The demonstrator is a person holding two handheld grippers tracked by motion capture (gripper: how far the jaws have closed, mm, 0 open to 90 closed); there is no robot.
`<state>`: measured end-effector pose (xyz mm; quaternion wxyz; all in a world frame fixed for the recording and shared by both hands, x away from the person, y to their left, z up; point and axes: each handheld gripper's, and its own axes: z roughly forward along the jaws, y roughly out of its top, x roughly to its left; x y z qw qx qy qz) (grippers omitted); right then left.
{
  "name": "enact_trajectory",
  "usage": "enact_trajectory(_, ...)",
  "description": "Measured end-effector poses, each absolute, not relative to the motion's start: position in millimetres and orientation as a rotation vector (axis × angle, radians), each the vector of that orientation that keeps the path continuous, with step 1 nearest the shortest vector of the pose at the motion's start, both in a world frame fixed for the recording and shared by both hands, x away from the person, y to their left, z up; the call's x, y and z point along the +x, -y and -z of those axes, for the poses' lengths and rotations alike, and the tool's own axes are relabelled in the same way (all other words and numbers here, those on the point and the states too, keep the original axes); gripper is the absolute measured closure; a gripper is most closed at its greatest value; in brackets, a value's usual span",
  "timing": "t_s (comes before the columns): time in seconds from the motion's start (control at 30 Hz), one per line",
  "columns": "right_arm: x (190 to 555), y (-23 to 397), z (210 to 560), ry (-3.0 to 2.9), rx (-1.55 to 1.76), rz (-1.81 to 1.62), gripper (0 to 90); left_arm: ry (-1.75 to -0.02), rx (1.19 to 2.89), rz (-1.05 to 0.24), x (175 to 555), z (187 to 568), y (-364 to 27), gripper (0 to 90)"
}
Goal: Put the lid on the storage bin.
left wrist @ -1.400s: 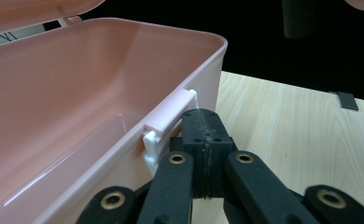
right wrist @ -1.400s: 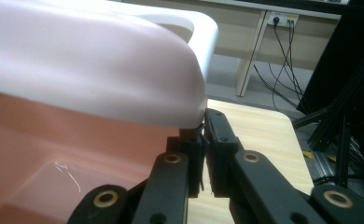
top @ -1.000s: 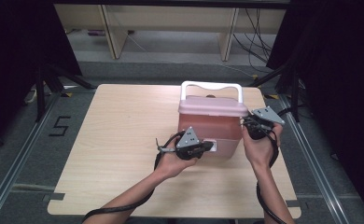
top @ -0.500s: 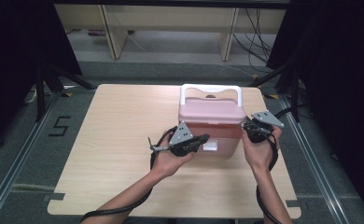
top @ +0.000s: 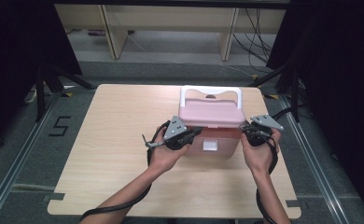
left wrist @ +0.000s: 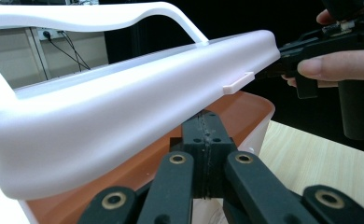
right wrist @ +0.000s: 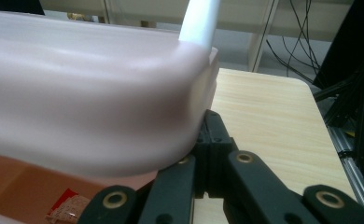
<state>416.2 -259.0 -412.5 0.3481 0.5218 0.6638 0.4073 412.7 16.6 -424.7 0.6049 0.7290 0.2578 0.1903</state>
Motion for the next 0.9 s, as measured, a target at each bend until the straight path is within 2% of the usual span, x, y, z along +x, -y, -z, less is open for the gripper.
enact_trajectory(0.3,401,263,413,-1.732,1.392,-1.048,90.0,-0.602,1.691,-0.433,412,428,-17,90.0)
enact_trajectory(0.57,374,277,415,-1.683,1.435,-1.059,90.0,-0.612,1.701,-0.415,408,433,-18,90.0)
enact_trajectory(0.9,360,302,427,-1.639,1.471,-1.05,89.5,-0.598,1.729,-0.399,401,441,-19,90.0)
